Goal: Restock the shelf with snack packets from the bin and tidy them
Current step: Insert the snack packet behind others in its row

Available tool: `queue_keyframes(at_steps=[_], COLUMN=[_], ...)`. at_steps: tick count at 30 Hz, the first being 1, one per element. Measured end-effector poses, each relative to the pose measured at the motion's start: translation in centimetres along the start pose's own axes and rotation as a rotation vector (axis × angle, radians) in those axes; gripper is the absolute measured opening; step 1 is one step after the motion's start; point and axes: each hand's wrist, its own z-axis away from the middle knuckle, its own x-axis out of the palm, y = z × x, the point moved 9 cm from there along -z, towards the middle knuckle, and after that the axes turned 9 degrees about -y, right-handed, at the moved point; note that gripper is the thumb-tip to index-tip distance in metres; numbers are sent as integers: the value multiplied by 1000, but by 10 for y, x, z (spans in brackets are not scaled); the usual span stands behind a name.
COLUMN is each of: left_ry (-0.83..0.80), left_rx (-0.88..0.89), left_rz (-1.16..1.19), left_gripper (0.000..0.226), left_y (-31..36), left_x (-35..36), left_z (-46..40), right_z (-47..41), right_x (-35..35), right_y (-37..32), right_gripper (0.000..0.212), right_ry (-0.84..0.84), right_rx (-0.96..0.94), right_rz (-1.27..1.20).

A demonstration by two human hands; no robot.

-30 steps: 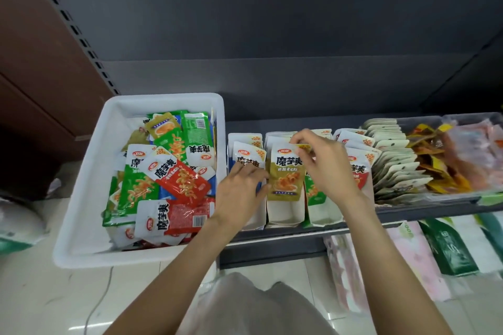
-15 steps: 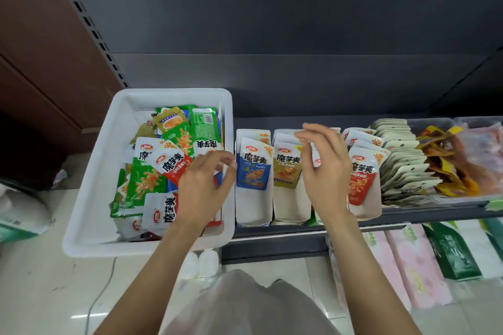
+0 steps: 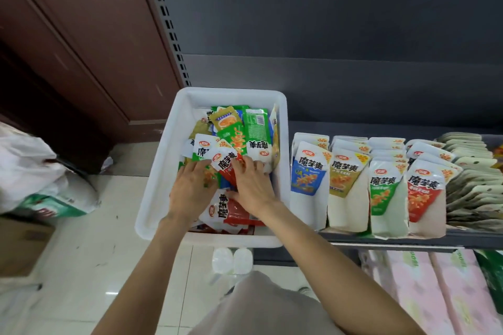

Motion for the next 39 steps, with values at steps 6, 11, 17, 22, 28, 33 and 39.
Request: queue_keyframes(at_steps=[6,11,17,22,28,33,39], left_ry=[26,41,22,-40,-147,-237,-127], left_rx=[-72,-134,-163,-65,298,427,610], left_rz=[244,450,1046,1068,908,868,281], left_gripper=[42,52,14,18,24,20,28], left_y=[-6,-4,-8,19,132,227,292], left_x=[1,1,2,-15,-22,34,125], left_z=[-1,1,17,27,49,68,81], right_z=[1,12,34,60,136,243,314], right_x=[5,-3,-11,-42,-101,-130,-152], right_y=[8,23,27,35,91,192,305], right_gripper=[74,76,61,47,42,15,9], right_ry=[49,106,28,71,341,643,901], right_rx=[69,120,66,5,-51,29,167], right_rz=[-343,-773,-1186,-1232,-1043,-1132,-805])
